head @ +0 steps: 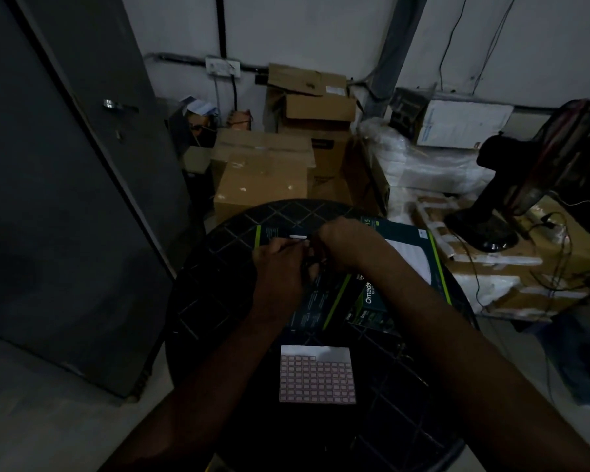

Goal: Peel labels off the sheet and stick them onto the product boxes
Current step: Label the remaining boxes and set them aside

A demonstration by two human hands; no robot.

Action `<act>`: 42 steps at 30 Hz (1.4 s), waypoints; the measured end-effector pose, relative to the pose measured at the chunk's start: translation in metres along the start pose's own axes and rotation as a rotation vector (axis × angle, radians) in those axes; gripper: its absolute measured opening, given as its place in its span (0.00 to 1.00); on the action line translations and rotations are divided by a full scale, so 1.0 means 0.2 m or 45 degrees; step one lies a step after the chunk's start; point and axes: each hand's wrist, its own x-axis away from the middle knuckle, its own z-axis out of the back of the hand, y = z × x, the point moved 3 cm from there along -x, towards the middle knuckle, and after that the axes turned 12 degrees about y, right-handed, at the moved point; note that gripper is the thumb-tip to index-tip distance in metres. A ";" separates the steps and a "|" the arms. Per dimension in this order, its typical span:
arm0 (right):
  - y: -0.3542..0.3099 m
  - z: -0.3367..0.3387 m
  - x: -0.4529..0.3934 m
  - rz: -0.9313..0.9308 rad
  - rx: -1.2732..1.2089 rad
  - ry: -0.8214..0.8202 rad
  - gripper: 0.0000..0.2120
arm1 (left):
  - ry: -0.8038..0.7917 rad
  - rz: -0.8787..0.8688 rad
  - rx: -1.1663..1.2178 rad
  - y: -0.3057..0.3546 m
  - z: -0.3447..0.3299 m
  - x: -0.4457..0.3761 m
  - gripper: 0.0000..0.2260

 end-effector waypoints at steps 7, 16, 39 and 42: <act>-0.01 0.02 -0.03 0.035 0.041 -0.044 0.13 | 0.113 -0.097 -0.050 0.03 0.00 -0.01 0.06; 0.02 0.00 -0.01 0.022 -0.001 0.041 0.13 | 0.110 0.005 -0.089 0.05 -0.01 -0.06 0.14; 0.04 0.00 -0.03 0.008 -0.048 0.057 0.09 | 0.145 0.047 -0.108 0.06 0.01 -0.09 0.08; 0.06 0.00 0.01 -0.027 -0.141 0.151 0.12 | 0.129 0.082 -0.105 0.07 0.01 -0.10 0.10</act>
